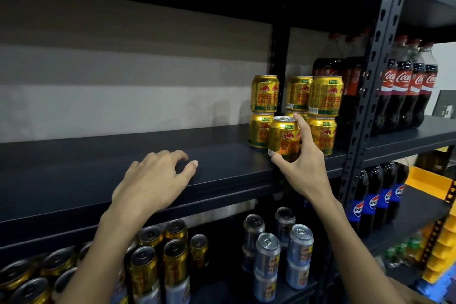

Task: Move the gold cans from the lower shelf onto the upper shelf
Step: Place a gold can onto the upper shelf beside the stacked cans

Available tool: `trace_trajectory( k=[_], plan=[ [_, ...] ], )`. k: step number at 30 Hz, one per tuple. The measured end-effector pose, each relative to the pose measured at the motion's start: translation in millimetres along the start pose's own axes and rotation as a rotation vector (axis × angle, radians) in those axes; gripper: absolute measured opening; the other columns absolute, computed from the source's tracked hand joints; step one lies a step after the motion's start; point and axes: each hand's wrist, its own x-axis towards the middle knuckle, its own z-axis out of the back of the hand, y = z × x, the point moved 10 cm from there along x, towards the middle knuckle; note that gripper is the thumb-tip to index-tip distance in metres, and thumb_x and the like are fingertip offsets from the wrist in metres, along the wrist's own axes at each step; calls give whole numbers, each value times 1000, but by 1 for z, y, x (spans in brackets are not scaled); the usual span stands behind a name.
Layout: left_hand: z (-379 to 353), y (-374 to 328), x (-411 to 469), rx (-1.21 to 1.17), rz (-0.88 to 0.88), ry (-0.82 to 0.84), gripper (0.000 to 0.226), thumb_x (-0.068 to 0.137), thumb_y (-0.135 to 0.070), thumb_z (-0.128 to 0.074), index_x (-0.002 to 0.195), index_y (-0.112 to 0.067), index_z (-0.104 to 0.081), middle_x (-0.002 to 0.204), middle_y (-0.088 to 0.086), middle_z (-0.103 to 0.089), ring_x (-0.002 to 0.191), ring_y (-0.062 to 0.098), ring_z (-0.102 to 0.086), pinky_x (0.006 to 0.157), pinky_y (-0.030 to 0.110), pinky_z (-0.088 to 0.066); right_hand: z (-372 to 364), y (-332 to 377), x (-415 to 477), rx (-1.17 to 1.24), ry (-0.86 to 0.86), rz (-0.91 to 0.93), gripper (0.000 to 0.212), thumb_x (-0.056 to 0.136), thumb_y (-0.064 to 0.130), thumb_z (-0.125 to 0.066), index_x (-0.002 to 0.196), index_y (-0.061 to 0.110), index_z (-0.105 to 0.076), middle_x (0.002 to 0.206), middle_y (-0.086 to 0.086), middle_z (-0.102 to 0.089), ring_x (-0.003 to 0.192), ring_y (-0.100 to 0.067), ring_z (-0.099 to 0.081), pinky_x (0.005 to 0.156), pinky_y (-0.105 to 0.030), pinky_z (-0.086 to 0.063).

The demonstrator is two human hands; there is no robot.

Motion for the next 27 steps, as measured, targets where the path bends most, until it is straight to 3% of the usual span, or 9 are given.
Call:
trace_trajectory(
  k=[11, 18, 22, 24, 27],
  plan=[
    [0, -2, 0, 9, -3, 5, 50, 97, -64, -26, 131, -38, -51, 125, -8, -57, 116, 16, -51, 94, 42, -39, 0, -3, 0, -6, 15, -15, 96, 88, 20, -79, 159, 42, -17, 144, 9, -53, 122, -3, -56, 89, 2, -39],
    [0, -2, 1, 23, -11, -3, 50, 97, -64, -26, 132, -38, -51, 126, -8, -57, 116, 16, -51, 95, 43, -38, -1, -3, -1, -16, 22, -5, 97, 88, 23, -78, 160, 41, -14, 147, 7, -51, 128, -8, -55, 106, -25, -46],
    [2, -3, -1, 17, -16, -26, 50, 98, -63, -26, 132, -36, -51, 126, -6, -57, 115, 18, -52, 94, 42, -38, 0, -2, -6, -1, -25, -4, 107, 89, 25, -78, 160, 44, -1, 155, 6, -41, 140, -10, -44, 115, -34, -40],
    [4, -4, -3, 29, -19, -52, 50, 98, -62, -26, 131, -35, -51, 125, -6, -58, 112, 19, -54, 90, 41, -38, 1, -3, -12, 30, -67, -1, 108, 89, 25, -79, 161, 42, 0, 159, 7, -34, 144, -4, -37, 116, -26, -35],
    [5, -7, -6, 66, -30, -84, 50, 98, -62, -25, 131, -35, -52, 126, -4, -59, 111, 21, -55, 85, 40, -37, 3, -6, -21, 67, -108, -17, 103, 90, 23, -78, 162, 37, -5, 156, 9, -32, 141, 5, -33, 108, -4, -27]
  ],
)
